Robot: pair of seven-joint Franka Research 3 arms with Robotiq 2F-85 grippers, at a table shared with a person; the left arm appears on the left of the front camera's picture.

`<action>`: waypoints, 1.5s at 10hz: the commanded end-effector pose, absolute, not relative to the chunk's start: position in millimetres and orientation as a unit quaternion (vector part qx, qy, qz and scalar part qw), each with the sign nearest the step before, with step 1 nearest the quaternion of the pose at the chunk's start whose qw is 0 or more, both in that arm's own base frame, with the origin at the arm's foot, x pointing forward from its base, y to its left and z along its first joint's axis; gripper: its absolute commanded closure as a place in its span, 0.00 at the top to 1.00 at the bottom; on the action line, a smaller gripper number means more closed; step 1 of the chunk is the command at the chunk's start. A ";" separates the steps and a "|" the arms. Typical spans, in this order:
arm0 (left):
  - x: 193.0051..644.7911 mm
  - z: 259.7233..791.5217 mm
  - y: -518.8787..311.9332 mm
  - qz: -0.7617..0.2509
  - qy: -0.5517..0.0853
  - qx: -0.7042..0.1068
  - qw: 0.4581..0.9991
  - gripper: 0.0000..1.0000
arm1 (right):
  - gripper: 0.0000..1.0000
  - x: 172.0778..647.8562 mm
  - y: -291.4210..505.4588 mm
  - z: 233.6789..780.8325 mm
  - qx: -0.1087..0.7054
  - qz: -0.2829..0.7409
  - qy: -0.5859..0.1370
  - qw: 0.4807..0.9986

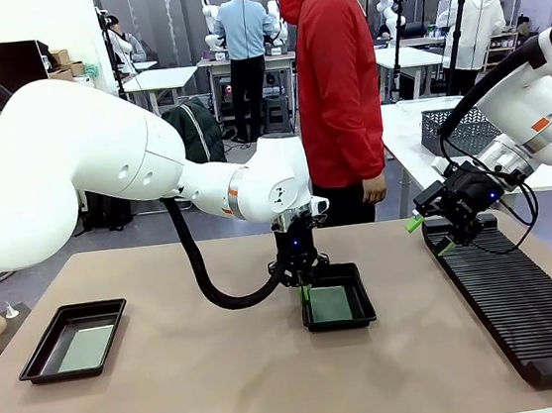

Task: Inspect and transfer BCBs to ESD trays.
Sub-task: Pick up the ESD tray and place it on the left side of the table.

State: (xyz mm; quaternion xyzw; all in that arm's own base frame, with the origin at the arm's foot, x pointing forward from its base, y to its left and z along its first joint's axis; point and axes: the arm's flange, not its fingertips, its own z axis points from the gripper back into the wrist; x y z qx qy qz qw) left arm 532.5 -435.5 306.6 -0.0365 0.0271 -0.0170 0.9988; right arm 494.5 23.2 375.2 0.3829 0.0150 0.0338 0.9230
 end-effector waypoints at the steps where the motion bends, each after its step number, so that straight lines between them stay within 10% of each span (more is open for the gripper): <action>1: 521.5 306.6 -426.0 -0.006 0.007 -0.034 0.999 0.00 | 1.00 493.7 24.9 377.6 0.376 0.025 0.018 0.926; 15: 492.9 336.5 -316.2 0.002 -0.018 -0.203 0.979 0.01 | 1.00 493.7 24.9 377.6 0.376 0.025 0.018 0.926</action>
